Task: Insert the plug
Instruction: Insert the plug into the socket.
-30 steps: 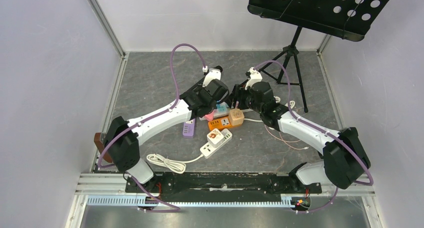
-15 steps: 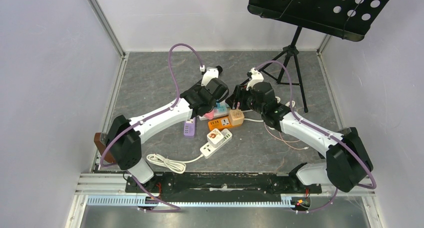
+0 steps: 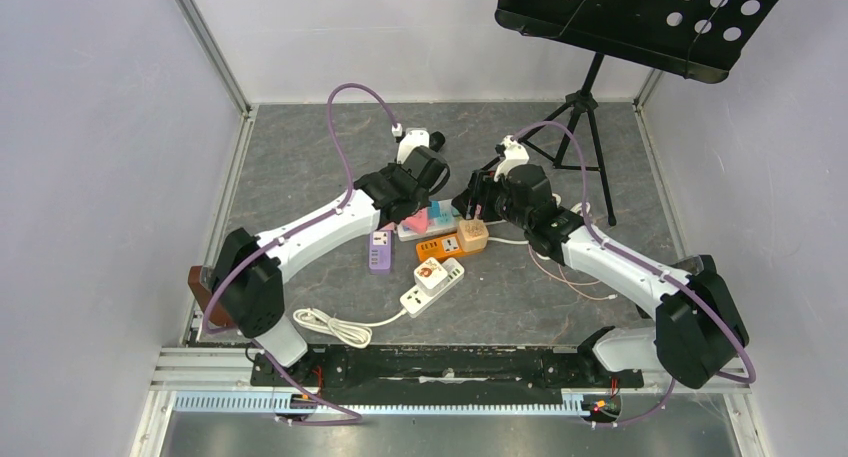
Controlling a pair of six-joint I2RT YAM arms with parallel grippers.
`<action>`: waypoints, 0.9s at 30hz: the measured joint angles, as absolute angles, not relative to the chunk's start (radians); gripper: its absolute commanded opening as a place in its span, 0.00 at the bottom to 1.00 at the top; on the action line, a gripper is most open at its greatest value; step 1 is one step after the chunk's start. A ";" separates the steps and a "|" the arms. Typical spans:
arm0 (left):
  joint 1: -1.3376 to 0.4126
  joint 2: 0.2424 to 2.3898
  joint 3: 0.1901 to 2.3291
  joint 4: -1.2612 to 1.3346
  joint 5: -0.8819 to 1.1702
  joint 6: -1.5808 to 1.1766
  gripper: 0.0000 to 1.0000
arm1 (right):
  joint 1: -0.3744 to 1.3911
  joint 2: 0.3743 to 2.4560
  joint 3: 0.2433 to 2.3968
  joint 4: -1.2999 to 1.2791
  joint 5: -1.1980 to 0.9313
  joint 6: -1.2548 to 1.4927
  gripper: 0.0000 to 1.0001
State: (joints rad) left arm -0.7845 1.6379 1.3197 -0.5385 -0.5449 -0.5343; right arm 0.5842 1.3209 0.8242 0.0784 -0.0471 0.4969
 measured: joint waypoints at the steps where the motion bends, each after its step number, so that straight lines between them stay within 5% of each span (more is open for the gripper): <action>1: -0.784 1.639 1.324 -0.545 -0.544 -0.534 0.27 | 0.584 1.320 0.824 0.075 -0.047 0.497 0.66; 4: -0.783 1.639 1.342 -0.580 -0.533 -0.534 0.64 | 0.584 1.314 0.825 0.057 -0.047 0.496 0.69; 6: -0.780 1.644 1.343 -0.634 -0.513 -0.531 0.75 | 0.584 1.304 0.825 0.046 -0.046 0.495 0.71; 16: -0.776 1.587 1.401 -0.740 -0.487 -0.530 0.79 | 0.584 1.185 0.841 0.017 -0.033 0.478 0.80; 27: -0.775 1.159 1.348 -0.775 -0.530 -0.514 0.80 | 0.582 0.964 0.842 -0.133 0.080 0.393 0.89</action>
State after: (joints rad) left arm -0.7753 1.1591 1.3476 -0.7750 -0.5304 -0.5140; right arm 0.5819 0.9642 0.8425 -0.1333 0.0795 0.3935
